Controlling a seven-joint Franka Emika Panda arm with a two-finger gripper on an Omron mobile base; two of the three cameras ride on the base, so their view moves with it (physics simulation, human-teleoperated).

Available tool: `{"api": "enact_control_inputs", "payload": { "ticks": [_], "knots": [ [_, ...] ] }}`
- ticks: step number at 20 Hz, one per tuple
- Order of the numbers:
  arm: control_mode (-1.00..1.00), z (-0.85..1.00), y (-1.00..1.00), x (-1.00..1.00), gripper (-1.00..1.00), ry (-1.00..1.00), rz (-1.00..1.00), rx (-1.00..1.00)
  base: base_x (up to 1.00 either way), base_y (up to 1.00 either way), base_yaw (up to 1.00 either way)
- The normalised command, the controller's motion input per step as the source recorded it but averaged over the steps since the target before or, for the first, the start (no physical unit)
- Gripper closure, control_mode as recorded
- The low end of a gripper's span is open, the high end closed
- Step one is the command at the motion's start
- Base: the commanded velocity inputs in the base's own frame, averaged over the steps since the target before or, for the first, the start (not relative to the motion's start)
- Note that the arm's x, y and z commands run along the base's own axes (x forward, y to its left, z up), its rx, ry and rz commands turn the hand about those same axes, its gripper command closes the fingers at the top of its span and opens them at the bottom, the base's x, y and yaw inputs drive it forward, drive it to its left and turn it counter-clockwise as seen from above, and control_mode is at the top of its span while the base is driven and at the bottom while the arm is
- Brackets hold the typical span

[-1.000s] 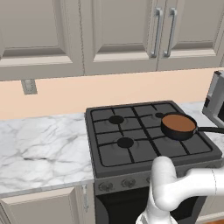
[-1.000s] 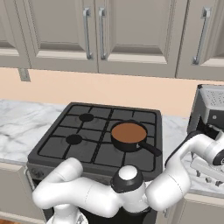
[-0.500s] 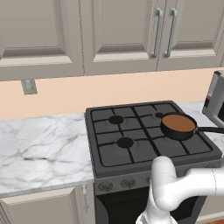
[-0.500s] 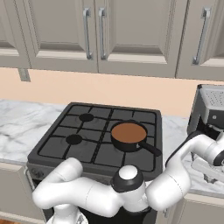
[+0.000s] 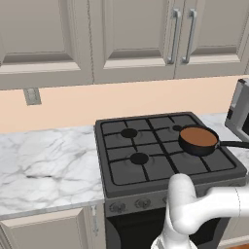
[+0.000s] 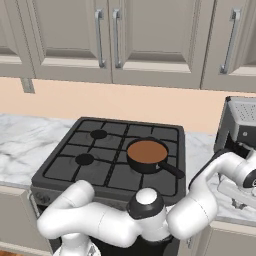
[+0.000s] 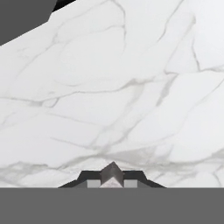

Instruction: Pick up the sugar cube(s) and place them in the saucepan with hot chocolate.

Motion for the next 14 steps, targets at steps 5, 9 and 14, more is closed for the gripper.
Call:
{"api": "enact_control_inputs", "payload": {
  "ticks": [5, 9, 14],
  "knots": [
    [-1.0, 0.11, 0.43, -0.29, 1.0, 0.0, -0.09, -0.03, 0.0, 0.0, 0.0],
    [-1.0, 0.54, 0.57, -0.45, 1.0, -0.08, -0.11, -0.02, 0.0, 0.0, 0.0],
    [-1.0, 0.73, 0.44, -0.5, 1.0, -0.14, -0.05, -0.11, 0.0, 0.0, 0.0]
  ]
}}
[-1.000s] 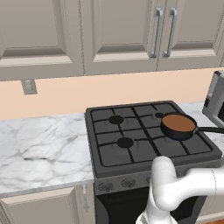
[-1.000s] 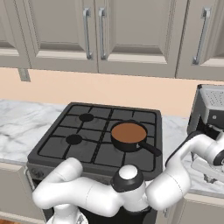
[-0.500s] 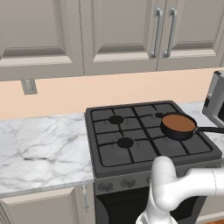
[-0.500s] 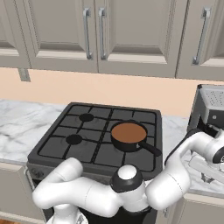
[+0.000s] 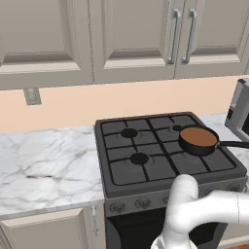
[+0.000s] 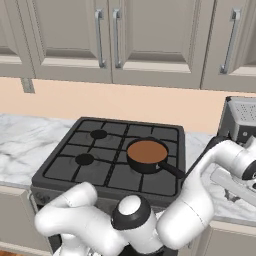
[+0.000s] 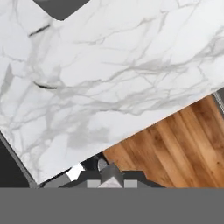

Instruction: Pick up the sugar cube(s) and place them in the saucepan with hot chocolate.

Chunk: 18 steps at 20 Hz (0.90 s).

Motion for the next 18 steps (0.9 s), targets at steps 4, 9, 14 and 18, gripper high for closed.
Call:
{"api": "enact_control_inputs", "payload": {
  "ticks": [4, 9, 14, 18],
  "knots": [
    [-1.0, 0.6, 0.51, -0.41, 1.0, -0.1, -0.08, -0.23, 0.0, 0.0, 0.0],
    [-1.0, 0.71, 0.87, -0.33, 1.0, -0.17, -0.05, -0.34, 0.0, 0.0, 0.0],
    [-1.0, 0.65, 1.0, -0.18, 1.0, -0.31, -0.05, -0.25, 0.0, 0.0, 0.0],
    [-1.0, 0.7, 1.0, -0.05, 1.0, -0.18, -0.02, -0.26, 0.0, 0.0, 0.0]
  ]
}}
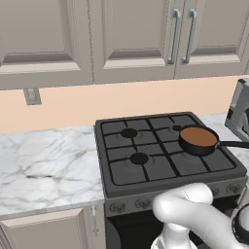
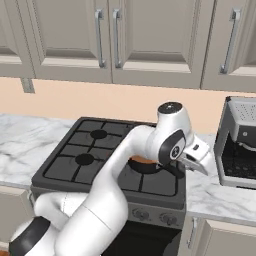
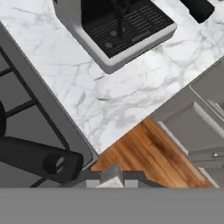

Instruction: Pick up the sugar cube(s) and place them in the saucepan with hot chocolate.

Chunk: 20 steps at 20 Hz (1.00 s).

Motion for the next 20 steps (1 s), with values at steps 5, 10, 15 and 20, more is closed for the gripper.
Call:
{"api": "enact_control_inputs", "payload": {
  "ticks": [5, 10, 15, 20],
  "knots": [
    [-1.0, 0.61, 1.0, 0.0, 1.0, -0.1, 0.0, -0.22, 0.0, 0.0, 0.0],
    [-1.0, 0.14, 0.88, -0.01, 1.0, -0.01, 0.02, -0.11, 0.0, 0.0, 0.0],
    [-1.0, -0.04, 0.53, 0.07, 1.0, 0.0, 0.09, -0.05, 0.0, 0.0, 0.0],
    [-1.0, -0.01, 0.17, 0.42, 1.0, 0.0, 0.13, 0.02, 0.0, 0.0, 0.0]
  ]
}}
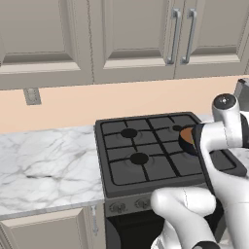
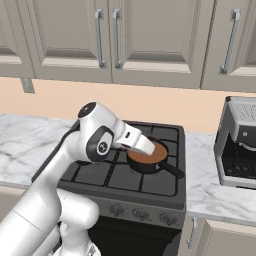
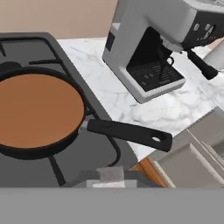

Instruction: Pick up the sugar cube(s) and place them in the saucepan with hot chocolate.

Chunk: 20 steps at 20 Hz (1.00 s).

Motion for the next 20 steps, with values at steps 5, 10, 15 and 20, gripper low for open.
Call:
{"api": "enact_control_inputs", "payload": {
  "ticks": [5, 10, 15, 20],
  "knots": [
    [-1.0, 0.0, 0.0, 0.31, 1.0, 0.0, 0.06, 0.13, 0.0, 0.0, 0.0],
    [-1.0, 0.0, 0.04, 0.21, 1.0, 0.0, 0.09, 0.15, 0.0, 0.0, 0.0],
    [-1.0, -0.04, 0.0, 0.11, 1.0, 0.02, 0.07, 0.25, 0.0, 0.0, 0.0],
    [-1.0, -0.26, 0.0, 0.19, 1.0, 0.0, 0.09, 0.25, 0.0, 0.0, 0.0]
  ]
}}
